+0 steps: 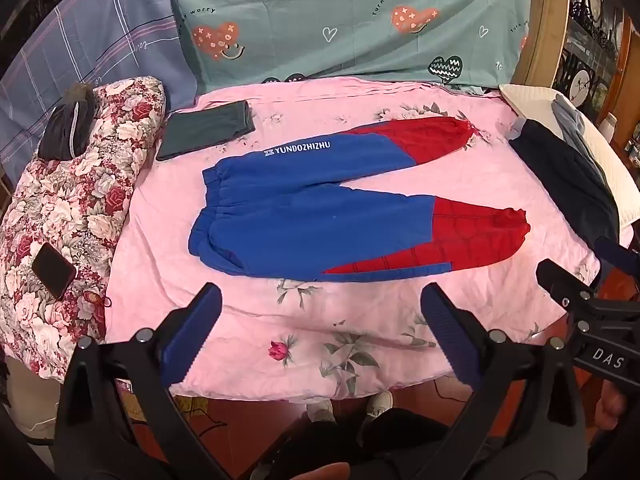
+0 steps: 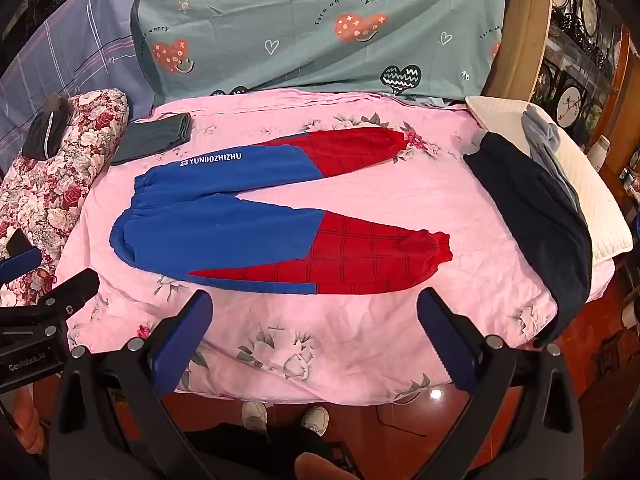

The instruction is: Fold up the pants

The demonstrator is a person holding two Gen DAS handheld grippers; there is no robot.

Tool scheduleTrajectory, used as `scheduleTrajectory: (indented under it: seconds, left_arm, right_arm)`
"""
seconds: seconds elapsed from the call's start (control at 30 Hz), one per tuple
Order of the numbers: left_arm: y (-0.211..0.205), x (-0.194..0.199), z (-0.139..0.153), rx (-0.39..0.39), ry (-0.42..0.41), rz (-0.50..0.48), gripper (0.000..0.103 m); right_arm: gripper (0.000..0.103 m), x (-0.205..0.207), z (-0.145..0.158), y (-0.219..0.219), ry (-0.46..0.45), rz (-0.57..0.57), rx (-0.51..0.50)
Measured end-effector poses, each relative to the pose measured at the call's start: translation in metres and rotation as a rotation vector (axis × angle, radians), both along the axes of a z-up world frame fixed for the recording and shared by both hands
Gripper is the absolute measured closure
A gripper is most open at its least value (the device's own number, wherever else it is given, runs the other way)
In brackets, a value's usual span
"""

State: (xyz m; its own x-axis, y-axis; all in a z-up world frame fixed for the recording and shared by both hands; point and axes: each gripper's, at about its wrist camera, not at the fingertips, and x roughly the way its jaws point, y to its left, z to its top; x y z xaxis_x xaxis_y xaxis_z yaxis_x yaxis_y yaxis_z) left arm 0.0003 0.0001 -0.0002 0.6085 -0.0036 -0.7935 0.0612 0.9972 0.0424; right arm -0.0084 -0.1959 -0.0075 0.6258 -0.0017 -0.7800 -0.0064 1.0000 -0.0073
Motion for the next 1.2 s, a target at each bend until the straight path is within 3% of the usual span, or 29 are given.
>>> scheduleTrajectory:
  seconds: [1.2]
  left_arm:
    - [-0.009, 0.004, -0.004, 0.008, 0.01, -0.007, 0.002]
  right_arm:
    - [0.001, 0.004, -0.003, -0.001, 0.009, -0.004, -0.006]
